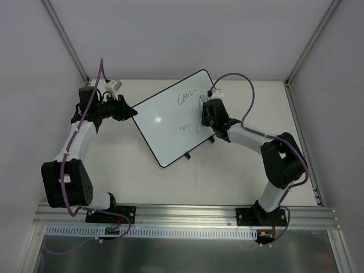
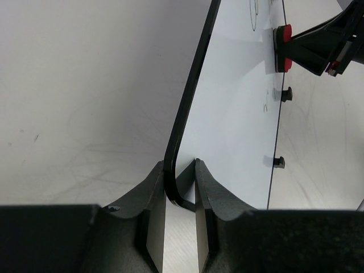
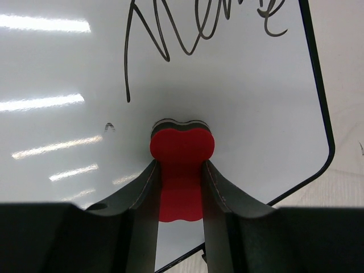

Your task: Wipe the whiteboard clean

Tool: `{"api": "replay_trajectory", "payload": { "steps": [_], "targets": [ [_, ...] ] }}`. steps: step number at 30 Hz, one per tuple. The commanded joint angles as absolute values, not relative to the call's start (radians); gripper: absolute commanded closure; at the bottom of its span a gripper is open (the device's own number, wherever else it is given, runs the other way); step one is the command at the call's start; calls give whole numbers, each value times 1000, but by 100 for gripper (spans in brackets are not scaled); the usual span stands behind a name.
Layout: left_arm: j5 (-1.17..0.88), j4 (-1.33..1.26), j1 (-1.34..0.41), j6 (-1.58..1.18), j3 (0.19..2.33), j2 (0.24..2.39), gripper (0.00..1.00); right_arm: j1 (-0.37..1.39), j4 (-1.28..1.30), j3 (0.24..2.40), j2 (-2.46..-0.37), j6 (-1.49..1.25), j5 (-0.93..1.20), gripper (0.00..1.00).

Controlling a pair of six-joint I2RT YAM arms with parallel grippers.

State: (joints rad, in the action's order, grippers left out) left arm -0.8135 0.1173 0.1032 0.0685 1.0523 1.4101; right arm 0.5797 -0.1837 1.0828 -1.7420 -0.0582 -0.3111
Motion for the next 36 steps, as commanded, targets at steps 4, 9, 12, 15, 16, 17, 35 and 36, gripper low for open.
{"api": "replay_trajectory", "payload": {
  "steps": [4,9,12,15,16,17,35,36],
  "targets": [
    [-822,146,66,183,1069,1404,100,652,-130,1169,-1813,-49,-287,100],
    [-822,144,66,179,1071,1405,100,739,-130,1224,-1842,-38,-252,100],
    [-821,146,66,179,1072,1404,100,793,-130,1253,-1856,-37,-216,100],
    [-821,146,66,178,1074,1405,100,851,-130,1281,-1876,-38,-201,99],
    [-822,146,66,178,1074,1405,100,865,-132,1285,-1885,-46,-193,100],
    [-822,146,66,178,1074,1405,100,883,-132,1290,-1888,-55,-189,100],
    [-825,149,67,176,1078,1410,100,749,-183,968,-1784,-256,-344,100],
    [-824,149,67,178,1078,1410,100,738,-183,953,-1779,-276,-347,100]
  ]
}}
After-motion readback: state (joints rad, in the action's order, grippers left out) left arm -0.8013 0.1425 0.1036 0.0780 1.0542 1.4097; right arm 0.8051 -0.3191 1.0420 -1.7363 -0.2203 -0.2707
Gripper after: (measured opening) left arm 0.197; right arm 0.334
